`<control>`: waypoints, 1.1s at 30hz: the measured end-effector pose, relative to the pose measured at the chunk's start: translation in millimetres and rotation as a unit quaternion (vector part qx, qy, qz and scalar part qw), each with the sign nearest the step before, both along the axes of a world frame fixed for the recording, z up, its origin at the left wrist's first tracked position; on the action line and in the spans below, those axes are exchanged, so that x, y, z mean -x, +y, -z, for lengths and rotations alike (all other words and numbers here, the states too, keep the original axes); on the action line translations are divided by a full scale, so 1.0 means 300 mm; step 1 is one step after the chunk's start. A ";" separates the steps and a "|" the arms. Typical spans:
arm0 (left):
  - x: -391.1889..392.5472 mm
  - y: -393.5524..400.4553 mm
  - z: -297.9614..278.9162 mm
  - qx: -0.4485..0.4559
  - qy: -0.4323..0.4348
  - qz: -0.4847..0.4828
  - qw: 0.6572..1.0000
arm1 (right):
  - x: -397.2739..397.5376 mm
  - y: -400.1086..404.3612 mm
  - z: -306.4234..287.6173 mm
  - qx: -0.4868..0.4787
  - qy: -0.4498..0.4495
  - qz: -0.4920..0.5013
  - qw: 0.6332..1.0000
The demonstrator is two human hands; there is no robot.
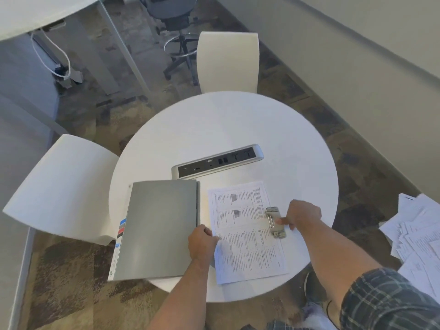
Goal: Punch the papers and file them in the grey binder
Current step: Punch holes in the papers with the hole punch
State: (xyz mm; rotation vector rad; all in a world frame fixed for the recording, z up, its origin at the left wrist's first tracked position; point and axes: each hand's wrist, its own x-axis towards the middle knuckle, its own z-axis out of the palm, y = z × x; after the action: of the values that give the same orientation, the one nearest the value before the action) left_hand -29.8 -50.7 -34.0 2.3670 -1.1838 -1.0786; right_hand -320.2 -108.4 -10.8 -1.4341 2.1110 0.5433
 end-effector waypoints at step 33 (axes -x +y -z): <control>0.007 -0.012 -0.009 -0.012 -0.007 -0.001 1.000 | 0.102 0.107 0.026 0.124 -0.277 0.194 0.933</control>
State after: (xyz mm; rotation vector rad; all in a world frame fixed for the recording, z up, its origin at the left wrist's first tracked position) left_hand -32.0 -54.3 -31.1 2.3962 -1.1791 -1.0835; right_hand -350.8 -76.5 -18.5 -1.0750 1.9483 -0.2670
